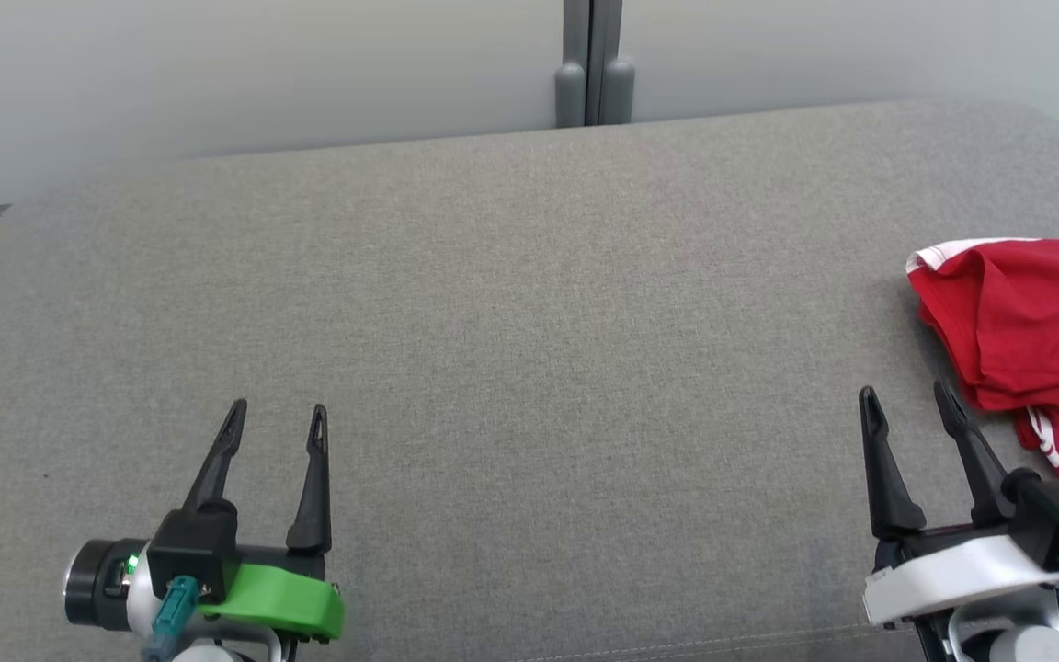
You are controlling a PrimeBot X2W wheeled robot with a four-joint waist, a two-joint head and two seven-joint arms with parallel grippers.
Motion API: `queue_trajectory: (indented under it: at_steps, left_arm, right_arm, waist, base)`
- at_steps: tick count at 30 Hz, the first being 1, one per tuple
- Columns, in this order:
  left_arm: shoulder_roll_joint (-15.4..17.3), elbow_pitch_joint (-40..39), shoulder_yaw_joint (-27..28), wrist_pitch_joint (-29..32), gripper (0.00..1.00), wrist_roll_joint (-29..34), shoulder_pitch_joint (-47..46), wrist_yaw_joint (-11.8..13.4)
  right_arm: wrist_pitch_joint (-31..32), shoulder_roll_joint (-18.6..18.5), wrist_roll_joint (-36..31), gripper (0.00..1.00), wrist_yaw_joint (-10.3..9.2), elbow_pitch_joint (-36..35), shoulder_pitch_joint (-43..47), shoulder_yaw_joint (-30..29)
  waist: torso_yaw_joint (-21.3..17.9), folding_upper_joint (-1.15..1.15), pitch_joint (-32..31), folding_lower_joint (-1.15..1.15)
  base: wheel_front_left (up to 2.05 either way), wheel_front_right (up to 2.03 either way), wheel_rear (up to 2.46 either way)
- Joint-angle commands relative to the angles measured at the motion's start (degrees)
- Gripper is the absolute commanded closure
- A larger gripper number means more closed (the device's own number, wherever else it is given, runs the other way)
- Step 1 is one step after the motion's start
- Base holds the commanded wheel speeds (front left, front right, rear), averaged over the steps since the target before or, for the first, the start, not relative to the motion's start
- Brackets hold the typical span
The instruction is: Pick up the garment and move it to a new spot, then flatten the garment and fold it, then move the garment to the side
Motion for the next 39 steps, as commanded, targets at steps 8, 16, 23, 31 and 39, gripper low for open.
queue_trajectory:
  at_steps: [8, 16, 23, 31, 39]
  left_arm:
    - [0.8, 0.7, -0.2, -0.4, 0.0, -0.2, 2.8, 0.1]
    - [0.4, 2.1, 0.0, -0.3, 0.0, -0.7, 2.7, 0.7]
    - [-0.2, 3.1, 0.5, 0.3, 0.0, -1.5, 2.0, 1.7]
    - [-0.1, 3.3, 0.5, 0.2, 0.0, -1.6, 1.5, 2.2]
    - [0.1, 3.4, 0.3, 0.1, 0.0, -2.0, 1.5, 2.4]
  right_arm:
    - [2.1, -0.1, -1.0, 0.0, -0.05, -2.3, 5.2, -2.5]
    - [3.5, 0.0, -2.0, 0.0, -0.05, -3.1, 5.7, -3.5]
    - [3.9, 0.0, -2.8, 0.0, -0.05, -3.5, 6.0, -3.4]
    - [4.2, 0.0, -2.8, 0.0, -0.05, -3.9, 5.6, -3.3]
    - [4.2, 0.0, -2.3, 0.0, -0.05, -3.7, 5.5, -3.2]
  waist:
    - [1.9, 0.0, -3.7, 0.0]
    - [2.0, 0.0, -3.6, 0.0]
    - [2.3, 0.0, -3.3, 0.0]
    - [2.6, 0.0, -3.0, 0.0]
    - [2.6, 0.0, -3.1, 0.0]
  base:
    - [0.0, 0.0, 0.0]
    - [0.0, 0.0, 0.0]
    - [0.0, 0.0, 0.0]
    - [0.0, 0.0, 0.0]
    - [0.0, 0.0, 0.0]
